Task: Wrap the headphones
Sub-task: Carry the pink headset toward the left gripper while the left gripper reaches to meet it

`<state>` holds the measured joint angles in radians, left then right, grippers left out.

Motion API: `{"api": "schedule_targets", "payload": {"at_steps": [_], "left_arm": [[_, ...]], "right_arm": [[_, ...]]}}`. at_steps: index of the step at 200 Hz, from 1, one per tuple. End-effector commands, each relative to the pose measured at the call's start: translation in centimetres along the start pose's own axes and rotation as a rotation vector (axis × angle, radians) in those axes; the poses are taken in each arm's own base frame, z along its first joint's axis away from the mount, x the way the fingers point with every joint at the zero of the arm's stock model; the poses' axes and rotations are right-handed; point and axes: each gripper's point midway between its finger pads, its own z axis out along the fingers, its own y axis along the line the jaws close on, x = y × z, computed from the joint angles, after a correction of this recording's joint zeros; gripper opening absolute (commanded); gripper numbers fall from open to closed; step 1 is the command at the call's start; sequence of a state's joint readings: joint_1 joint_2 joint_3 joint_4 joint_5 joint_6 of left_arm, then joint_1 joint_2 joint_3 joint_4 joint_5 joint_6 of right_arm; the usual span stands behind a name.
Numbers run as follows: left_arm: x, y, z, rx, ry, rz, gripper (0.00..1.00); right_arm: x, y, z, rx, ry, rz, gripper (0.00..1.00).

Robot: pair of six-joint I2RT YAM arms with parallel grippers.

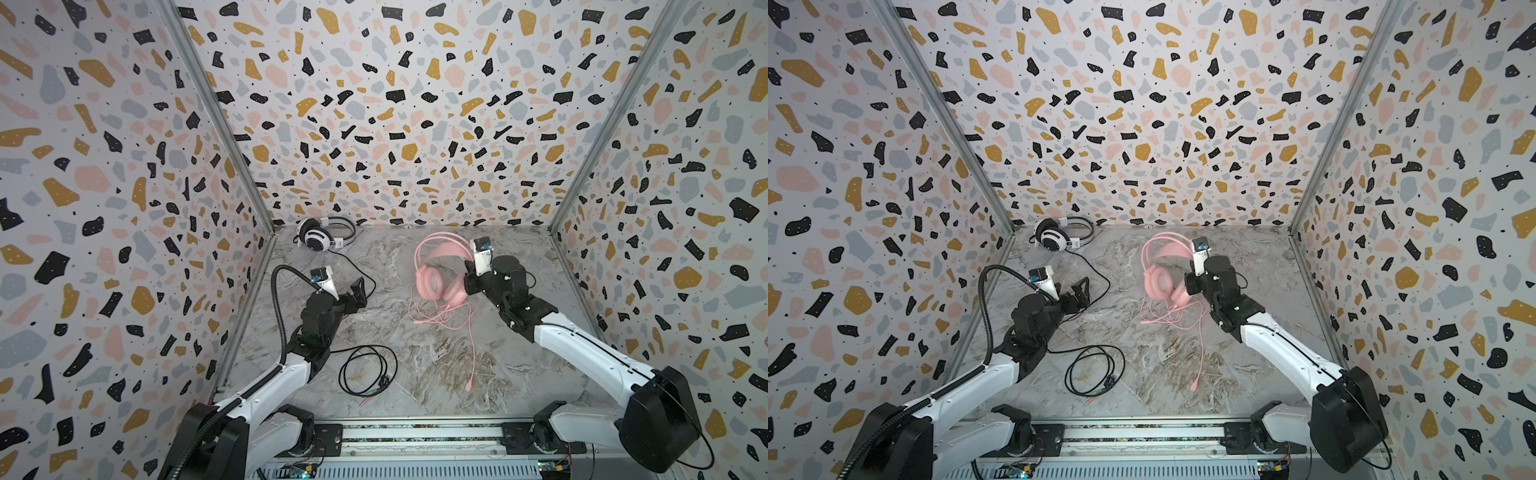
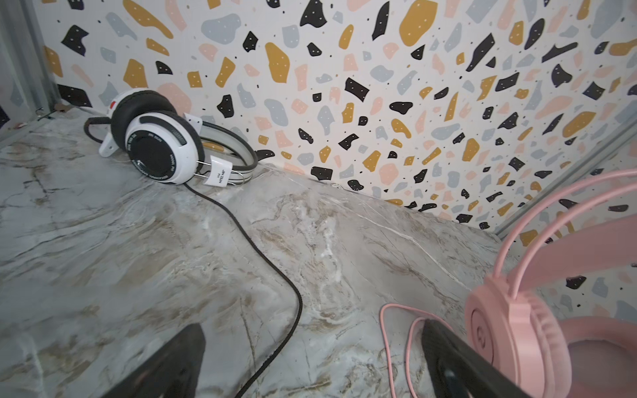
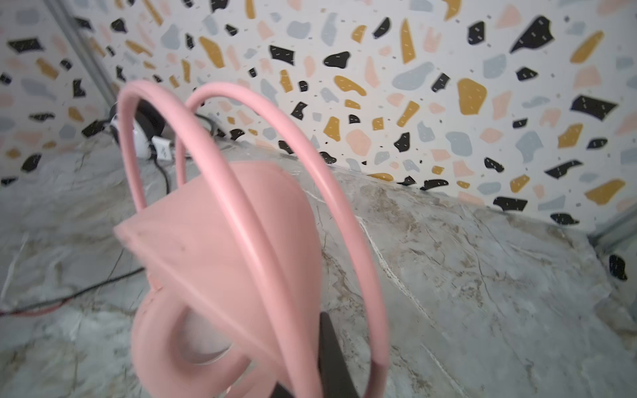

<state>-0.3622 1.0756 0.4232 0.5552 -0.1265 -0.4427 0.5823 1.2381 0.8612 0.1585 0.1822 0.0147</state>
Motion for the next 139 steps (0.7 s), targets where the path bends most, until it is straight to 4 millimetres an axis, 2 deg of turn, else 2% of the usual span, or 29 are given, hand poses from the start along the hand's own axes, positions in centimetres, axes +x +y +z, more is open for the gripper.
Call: {"api": "schedule_targets", "payload": {"at_steps": [1, 39, 64, 74, 99, 139], "left_arm": [[-1.1, -2.5, -0.4, 0.095, -0.055, 0.053, 0.99], [-0.3, -5.5, -0.5, 0.181, -0.035, 0.151, 1.00], [0.5, -7.5, -0.5, 0.230, -0.017, 0.200, 1.00], [0.9, -7.8, -0.4, 0.226, -0.012, 0.215, 1.00], [1.3, -8.2, -0.2, 0.220, 0.003, 0.237, 1.00], [1.4, -8.4, -0.4, 0.209, -0.011, 0.242, 1.00]], "right_arm": [[-4.5, 0.5, -2.0, 0.078, -0.155, -0.191, 0.00], [-5.4, 4.4, -2.9, 0.026, -0.156, -0.318, 0.00], [-6.3, 6.5, -3.5, -0.015, -0.168, -0.340, 0.00], [-6.6, 7.5, -3.6, -0.037, -0.164, -0.349, 0.00], [-5.9, 10.0, -3.2, -0.071, -0.111, -0.385, 0.00], [-4.9, 12.2, -2.5, -0.108, -0.081, -0.414, 0.00]]}}
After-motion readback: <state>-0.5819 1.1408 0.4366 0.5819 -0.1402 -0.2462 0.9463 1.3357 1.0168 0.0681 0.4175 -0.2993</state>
